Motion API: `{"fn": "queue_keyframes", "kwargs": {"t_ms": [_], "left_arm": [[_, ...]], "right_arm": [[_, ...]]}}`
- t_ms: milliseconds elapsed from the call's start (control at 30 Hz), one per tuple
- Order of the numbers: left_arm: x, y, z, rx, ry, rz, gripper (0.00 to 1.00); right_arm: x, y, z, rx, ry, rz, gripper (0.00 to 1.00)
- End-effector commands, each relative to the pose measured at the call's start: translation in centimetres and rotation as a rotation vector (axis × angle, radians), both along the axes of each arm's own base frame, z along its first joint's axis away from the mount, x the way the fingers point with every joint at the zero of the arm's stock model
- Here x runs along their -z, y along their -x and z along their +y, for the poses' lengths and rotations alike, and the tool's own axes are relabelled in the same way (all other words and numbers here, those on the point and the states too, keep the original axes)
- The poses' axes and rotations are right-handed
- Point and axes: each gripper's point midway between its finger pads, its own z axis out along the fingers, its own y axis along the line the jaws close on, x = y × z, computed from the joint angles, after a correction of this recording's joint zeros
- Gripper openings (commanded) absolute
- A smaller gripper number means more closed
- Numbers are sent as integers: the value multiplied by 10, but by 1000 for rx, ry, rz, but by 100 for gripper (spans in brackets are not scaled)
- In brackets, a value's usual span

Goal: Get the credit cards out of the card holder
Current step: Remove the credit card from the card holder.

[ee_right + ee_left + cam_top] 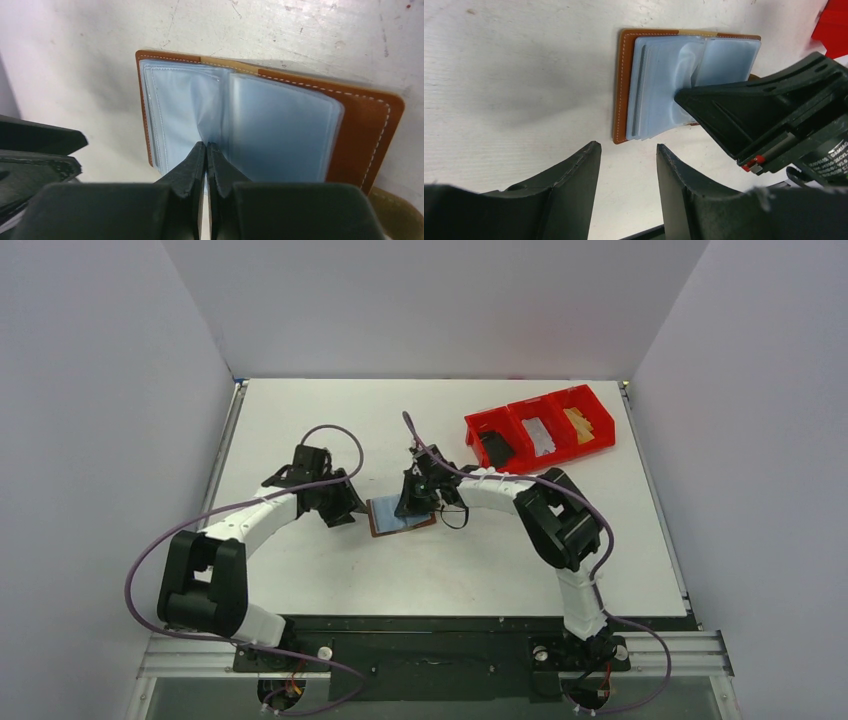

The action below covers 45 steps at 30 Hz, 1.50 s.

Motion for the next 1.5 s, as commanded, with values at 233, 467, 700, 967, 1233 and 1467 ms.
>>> {"fn": "queue_keyframes", "kwargs": {"t_ms": [233, 467, 700, 967, 1233, 1467], "left_arm": [[-8, -19, -37, 92, 57, -63, 36], [5, -26, -43, 106, 46, -36, 34], [17, -22, -50, 128, 32, -6, 34], [24, -17, -59, 146, 44, 4, 31], [27, -15, -65, 153, 59, 13, 19], [25, -16, -65, 146, 56, 7, 0]], "right_arm": [[-1, 31, 11, -23, -273, 195, 0], [4, 30, 2, 18, -315, 231, 0], [14, 31, -7, 37, -306, 247, 0], [19, 32, -8, 36, -300, 252, 0], [20, 29, -10, 32, -283, 241, 0], [15, 26, -12, 23, -255, 220, 1]]}}
